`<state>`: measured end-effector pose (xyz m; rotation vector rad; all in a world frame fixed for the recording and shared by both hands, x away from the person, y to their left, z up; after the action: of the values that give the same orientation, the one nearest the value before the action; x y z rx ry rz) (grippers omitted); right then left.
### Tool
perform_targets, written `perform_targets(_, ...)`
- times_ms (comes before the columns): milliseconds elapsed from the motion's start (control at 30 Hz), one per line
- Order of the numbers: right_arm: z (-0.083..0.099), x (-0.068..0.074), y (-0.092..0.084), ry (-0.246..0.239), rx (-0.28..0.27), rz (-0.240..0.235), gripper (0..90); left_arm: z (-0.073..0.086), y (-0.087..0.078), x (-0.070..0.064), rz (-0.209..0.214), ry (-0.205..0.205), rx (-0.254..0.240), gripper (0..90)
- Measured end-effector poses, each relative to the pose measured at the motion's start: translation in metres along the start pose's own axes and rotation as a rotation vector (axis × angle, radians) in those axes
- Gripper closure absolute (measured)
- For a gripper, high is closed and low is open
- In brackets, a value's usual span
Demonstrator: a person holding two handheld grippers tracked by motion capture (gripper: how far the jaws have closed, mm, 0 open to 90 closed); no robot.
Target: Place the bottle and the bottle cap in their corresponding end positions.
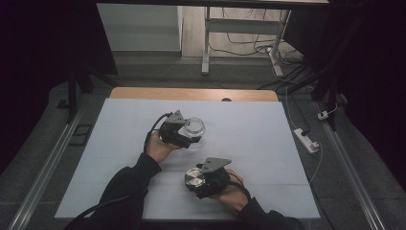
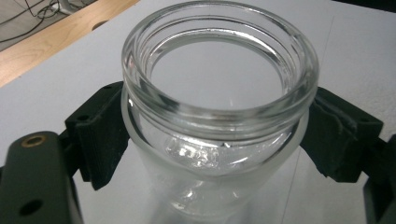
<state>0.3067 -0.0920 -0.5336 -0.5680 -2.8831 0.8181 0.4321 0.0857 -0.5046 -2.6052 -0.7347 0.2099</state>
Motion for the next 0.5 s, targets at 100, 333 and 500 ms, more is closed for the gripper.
perform_targets(100,0.003,-0.001,0.004,0.0,0.009,0.003,19.9,0.002,0.003,0.001,-0.007,0.001,0.008,16.2)
perform_targets(333,0.009,-0.005,0.012,-0.01,0.034,0.009,19.8,0.01,0.011,0.002,-0.01,0.0,0.02,16.1)
perform_targets(500,0.011,-0.005,0.015,-0.022,0.049,0.01,19.6,0.014,0.013,0.002,0.0,-0.002,0.011,16.1)
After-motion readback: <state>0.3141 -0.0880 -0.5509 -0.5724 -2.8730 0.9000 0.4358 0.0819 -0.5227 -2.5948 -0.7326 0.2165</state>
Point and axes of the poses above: each handheld gripper's, and its own axes: y roughly forward along the jaws, z roughly out of its underside, x roughly to its left, the point moved 2 cm from there along y, roughly forward along the jaws, and after that the axes turned 6 degrees about -x, right-handed, at the moved point
